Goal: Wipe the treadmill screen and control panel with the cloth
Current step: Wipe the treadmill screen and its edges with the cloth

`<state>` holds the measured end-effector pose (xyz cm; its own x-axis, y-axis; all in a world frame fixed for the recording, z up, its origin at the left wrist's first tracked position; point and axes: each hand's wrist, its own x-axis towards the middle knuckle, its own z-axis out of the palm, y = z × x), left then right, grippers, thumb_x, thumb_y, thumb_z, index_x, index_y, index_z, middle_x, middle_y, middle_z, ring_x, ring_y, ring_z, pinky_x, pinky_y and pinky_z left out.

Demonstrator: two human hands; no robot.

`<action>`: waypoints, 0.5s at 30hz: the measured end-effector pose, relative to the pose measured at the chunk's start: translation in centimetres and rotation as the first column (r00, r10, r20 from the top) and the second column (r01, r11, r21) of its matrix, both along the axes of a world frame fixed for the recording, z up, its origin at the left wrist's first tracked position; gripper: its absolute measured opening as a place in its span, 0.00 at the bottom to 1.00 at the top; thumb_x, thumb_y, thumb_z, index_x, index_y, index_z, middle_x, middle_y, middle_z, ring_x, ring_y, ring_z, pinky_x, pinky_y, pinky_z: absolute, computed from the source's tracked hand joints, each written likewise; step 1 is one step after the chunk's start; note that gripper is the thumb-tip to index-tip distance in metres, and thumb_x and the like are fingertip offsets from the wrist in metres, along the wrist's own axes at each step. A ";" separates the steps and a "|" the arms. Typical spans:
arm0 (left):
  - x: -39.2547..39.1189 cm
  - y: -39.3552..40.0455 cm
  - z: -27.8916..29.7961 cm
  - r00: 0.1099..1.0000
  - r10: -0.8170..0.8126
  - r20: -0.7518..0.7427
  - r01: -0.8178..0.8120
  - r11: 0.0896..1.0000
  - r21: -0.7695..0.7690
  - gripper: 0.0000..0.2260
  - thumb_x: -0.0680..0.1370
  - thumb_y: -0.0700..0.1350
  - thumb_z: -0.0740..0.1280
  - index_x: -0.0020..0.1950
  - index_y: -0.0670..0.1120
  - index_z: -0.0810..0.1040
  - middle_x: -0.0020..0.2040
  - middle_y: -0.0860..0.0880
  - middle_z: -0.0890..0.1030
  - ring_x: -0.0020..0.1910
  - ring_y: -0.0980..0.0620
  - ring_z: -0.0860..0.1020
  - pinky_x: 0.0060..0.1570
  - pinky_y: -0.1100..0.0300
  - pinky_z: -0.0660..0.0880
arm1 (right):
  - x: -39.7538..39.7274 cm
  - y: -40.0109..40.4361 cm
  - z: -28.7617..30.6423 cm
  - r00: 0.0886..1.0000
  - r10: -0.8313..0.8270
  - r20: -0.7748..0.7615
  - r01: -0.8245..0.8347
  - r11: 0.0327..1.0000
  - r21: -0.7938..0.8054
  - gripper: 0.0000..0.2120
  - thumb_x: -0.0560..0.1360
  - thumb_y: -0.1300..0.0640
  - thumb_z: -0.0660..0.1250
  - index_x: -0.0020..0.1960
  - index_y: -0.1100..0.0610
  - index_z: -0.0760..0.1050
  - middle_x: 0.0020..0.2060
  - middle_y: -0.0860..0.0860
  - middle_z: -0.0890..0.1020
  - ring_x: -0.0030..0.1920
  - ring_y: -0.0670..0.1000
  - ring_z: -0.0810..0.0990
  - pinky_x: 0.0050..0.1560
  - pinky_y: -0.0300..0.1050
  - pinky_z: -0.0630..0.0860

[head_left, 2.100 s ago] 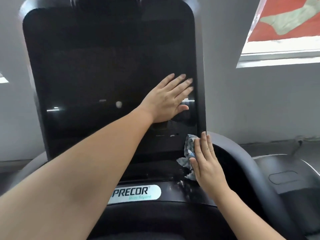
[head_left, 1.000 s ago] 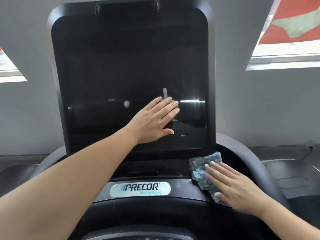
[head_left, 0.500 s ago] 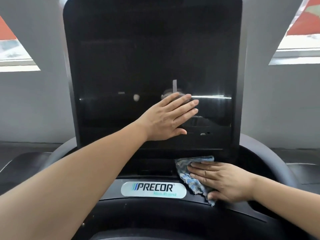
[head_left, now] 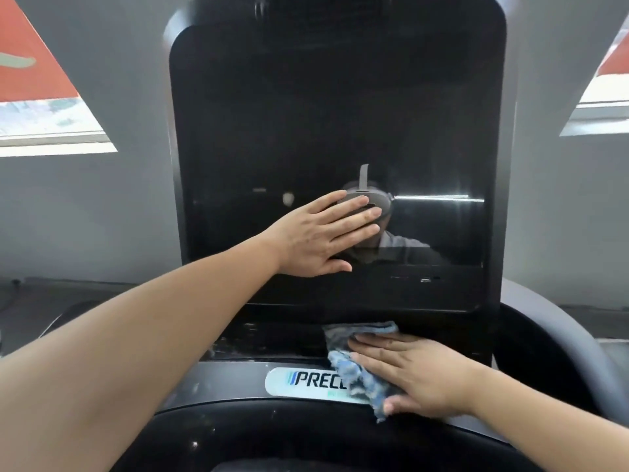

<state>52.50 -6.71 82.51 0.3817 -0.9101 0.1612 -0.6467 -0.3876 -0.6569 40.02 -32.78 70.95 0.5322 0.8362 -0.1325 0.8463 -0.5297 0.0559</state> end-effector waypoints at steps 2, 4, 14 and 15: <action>0.0 0.1 -0.1 1.000 0.001 -0.009 -0.001 1.000 -0.017 0.32 0.85 0.62 0.51 0.83 0.45 0.52 0.83 0.44 0.54 0.82 0.42 0.49 0.80 0.43 0.46 | -0.5 -4.3 -0.1 0.999 -0.038 -0.010 0.037 0.997 -0.066 0.39 0.80 0.29 0.49 0.79 0.55 0.62 0.78 0.51 0.65 0.78 0.50 0.60 0.73 0.47 0.58; 0.1 0.3 -0.3 1.000 -0.003 -0.019 0.003 1.000 -0.020 0.32 0.85 0.62 0.49 0.83 0.45 0.50 0.83 0.44 0.52 0.82 0.42 0.48 0.80 0.43 0.45 | -0.9 -7.1 0.0 0.999 -0.031 0.021 0.033 0.997 -0.076 0.40 0.79 0.28 0.52 0.78 0.56 0.64 0.78 0.52 0.65 0.78 0.52 0.61 0.72 0.51 0.59; 0.1 0.2 -0.5 0.998 0.024 -0.056 -0.024 1.000 -0.002 0.31 0.85 0.62 0.46 0.83 0.46 0.47 0.84 0.44 0.49 0.82 0.42 0.46 0.80 0.43 0.43 | 1.1 13.4 -2.3 0.994 0.103 -0.045 -0.092 0.973 0.211 0.41 0.79 0.28 0.44 0.78 0.57 0.64 0.77 0.53 0.66 0.78 0.48 0.57 0.77 0.46 0.58; 0.1 0.2 -0.4 0.998 0.029 -0.059 -0.029 1.000 -0.001 0.31 0.85 0.62 0.46 0.83 0.46 0.46 0.84 0.44 0.49 0.82 0.42 0.46 0.80 0.43 0.43 | 1.1 16.3 -2.1 0.986 0.093 -0.136 -0.066 0.979 0.192 0.42 0.79 0.29 0.45 0.80 0.58 0.58 0.80 0.54 0.58 0.80 0.49 0.50 0.79 0.46 0.48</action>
